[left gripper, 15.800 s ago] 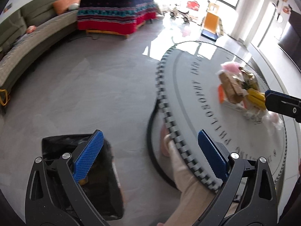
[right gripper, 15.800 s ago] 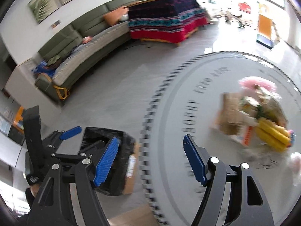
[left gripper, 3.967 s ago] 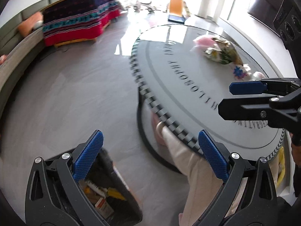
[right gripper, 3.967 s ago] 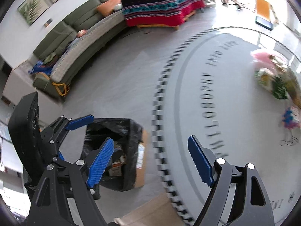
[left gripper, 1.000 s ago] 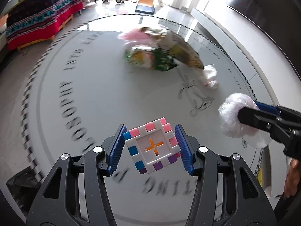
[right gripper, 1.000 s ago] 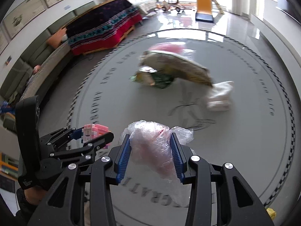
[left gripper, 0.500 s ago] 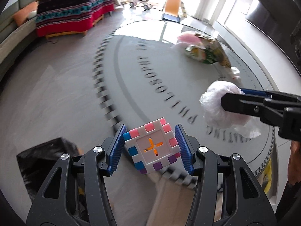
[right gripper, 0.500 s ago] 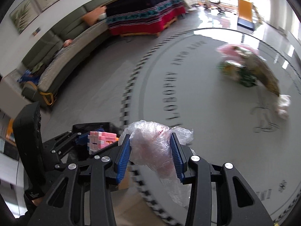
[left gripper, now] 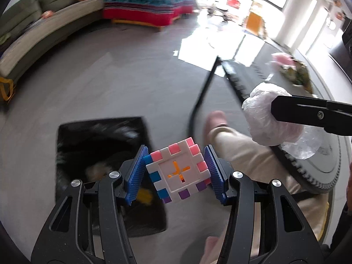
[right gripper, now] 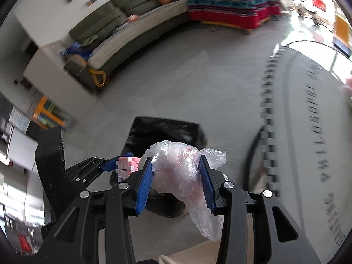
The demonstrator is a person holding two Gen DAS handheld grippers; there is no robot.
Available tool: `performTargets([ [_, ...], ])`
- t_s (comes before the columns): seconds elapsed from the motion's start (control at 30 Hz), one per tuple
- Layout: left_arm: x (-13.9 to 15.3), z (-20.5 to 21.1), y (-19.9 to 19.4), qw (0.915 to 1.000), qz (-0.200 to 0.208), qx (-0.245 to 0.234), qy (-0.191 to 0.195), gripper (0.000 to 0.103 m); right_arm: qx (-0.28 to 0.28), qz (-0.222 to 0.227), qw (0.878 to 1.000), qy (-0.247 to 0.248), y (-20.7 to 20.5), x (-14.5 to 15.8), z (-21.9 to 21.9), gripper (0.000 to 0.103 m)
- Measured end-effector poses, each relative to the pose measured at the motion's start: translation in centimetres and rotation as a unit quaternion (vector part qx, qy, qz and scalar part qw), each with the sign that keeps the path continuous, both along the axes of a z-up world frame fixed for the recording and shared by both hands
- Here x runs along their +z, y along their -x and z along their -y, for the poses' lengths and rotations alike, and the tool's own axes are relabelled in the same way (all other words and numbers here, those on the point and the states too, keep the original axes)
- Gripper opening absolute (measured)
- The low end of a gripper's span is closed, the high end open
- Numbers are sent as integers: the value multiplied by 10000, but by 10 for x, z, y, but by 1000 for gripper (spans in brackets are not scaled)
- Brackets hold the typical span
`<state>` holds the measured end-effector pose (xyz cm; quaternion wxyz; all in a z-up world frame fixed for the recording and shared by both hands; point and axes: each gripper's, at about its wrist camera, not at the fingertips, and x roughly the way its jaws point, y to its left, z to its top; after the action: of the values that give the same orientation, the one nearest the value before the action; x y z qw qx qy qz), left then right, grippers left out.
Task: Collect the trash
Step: 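Carry the toy cube and plastic bag to the bin, then open both tools to drop the cube and plastic bag into the bin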
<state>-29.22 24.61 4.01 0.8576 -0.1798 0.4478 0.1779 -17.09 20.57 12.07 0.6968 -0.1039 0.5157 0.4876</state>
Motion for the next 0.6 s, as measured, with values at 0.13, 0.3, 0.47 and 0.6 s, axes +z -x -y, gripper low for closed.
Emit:
performTargets([
  [0.13, -9, -25, 39, 9986, -104, 514, 26, 52, 439, -110, 9990, 47, 23, -8, -39, 43],
  [0.3, -18, -58, 82, 9925, -233, 1199, 22, 56, 1033, -260, 9940, 227, 51, -17, -88, 61],
  [0.47, -17, -78, 102, 9829, -370, 1799, -156, 97, 997, -206, 9944, 287, 58, -17, -109, 80],
  [0.6, -25, -91, 109, 9792, -318, 1995, 198, 97, 990, -177, 9946, 269, 57, -20, -101, 80],
])
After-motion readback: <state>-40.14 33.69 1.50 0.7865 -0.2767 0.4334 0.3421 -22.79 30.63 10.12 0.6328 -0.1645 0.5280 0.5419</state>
